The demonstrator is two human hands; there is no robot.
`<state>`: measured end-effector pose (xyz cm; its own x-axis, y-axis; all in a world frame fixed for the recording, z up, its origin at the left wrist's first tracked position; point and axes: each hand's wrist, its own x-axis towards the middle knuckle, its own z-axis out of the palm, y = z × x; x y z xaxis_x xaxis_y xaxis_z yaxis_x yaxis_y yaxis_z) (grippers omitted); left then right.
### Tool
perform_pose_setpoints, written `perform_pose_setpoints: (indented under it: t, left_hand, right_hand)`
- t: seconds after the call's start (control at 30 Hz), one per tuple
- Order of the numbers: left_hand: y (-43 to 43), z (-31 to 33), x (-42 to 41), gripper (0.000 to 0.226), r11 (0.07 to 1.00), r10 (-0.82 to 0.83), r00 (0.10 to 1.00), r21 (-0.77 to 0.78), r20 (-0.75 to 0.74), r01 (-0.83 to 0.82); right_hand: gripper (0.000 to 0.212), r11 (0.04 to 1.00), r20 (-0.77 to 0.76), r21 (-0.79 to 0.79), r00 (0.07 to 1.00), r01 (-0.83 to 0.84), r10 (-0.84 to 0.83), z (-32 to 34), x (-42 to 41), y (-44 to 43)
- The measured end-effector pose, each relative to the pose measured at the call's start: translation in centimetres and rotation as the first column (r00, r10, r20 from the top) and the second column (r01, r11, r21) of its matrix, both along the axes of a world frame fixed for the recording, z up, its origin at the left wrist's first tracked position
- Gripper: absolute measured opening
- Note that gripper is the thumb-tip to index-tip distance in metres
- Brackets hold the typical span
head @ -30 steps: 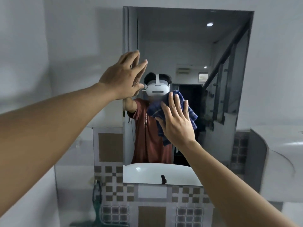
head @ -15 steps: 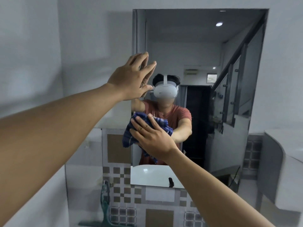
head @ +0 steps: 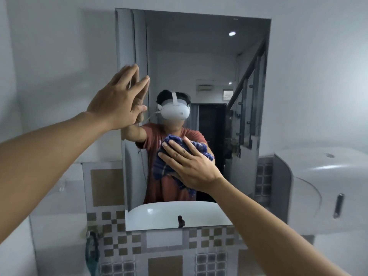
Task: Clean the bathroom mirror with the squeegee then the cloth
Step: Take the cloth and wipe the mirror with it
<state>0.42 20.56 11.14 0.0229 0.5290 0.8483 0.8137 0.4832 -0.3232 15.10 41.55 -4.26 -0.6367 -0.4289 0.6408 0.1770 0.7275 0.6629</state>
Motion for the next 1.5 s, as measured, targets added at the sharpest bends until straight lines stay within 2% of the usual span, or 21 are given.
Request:
perform_pose_setpoints:
  t: [0.17, 0.3, 0.47, 0.6, 0.77, 0.87, 0.97, 1.2, 1.37, 1.5]
  left_hand:
    - [0.0, -3.1, 0.9, 0.069, 1.0, 0.013, 0.999, -0.015, -0.044, -0.014]
    - [-0.6, -6.9, 0.4, 0.078, 0.993, 0.054, 0.995, -0.102, -0.083, -0.062]
    - [-0.9, -8.3, 0.3, 0.087, 0.989, 0.108, 0.994, -0.096, -0.036, -0.111]
    - [-0.9, -8.2, 0.3, 0.087, 0.989, 0.106, 0.994, -0.1, -0.017, -0.107]
    - [-0.7, -8.5, 0.4, 0.086, 0.992, 0.092, 0.996, -0.091, -0.006, -0.092]
    - [-0.6, -8.4, 0.6, 0.086, 0.993, 0.086, 0.996, -0.086, -0.006, -0.086]
    - [-0.5, -8.2, 0.7, 0.085, 0.994, 0.067, 0.997, -0.081, -0.038, -0.07]
    - [-0.8, -7.1, 0.8, 0.104, 0.993, 0.069, 0.998, -0.095, -0.01, -0.07]
    - [-1.2, -6.3, 1.0, 0.09, 0.992, 0.074, 0.997, -0.098, -0.003, -0.074]
    - [-1.3, -4.9, 1.5, 0.082, 0.996, 0.081, 0.996, -0.032, -0.033, -0.082]
  right_hand:
    - [0.053, 0.994, -0.114, -0.088, 0.99, 0.071, -0.08, 0.2, 2.2, 2.2]
    - [0.05, 0.99, -0.176, -0.099, 0.977, 0.102, -0.119, 0.4, 3.6, 3.8]
    - [0.051, 0.978, -0.269, -0.203, 0.958, 0.047, -0.102, 0.8, 4.9, 4.7]
    - [0.056, 0.919, -0.286, -0.393, 0.945, 0.039, -0.162, 0.7, 6.3, 6.3]
    - [0.06, 0.856, -0.288, -0.515, 0.93, 0.049, -0.227, 0.1, 7.7, 8.2]
    - [0.061, 0.78, -0.365, -0.625, 0.89, -0.017, -0.273, -1.3, 8.4, 8.7]
    - [0.066, 0.706, -0.363, -0.708, 0.877, -0.039, -0.315, -3.0, 8.9, 8.8]
    - [0.067, 0.619, -0.337, -0.782, 0.882, -0.068, -0.33, -6.5, 8.2, 7.1]
    - [0.064, 0.562, -0.348, -0.82, 0.875, -0.11, -0.337, -8.9, 6.1, 4.8]
    - [0.063, 0.616, -0.341, -0.786, 0.867, -0.051, -0.364, -8.7, 4.1, 3.1]
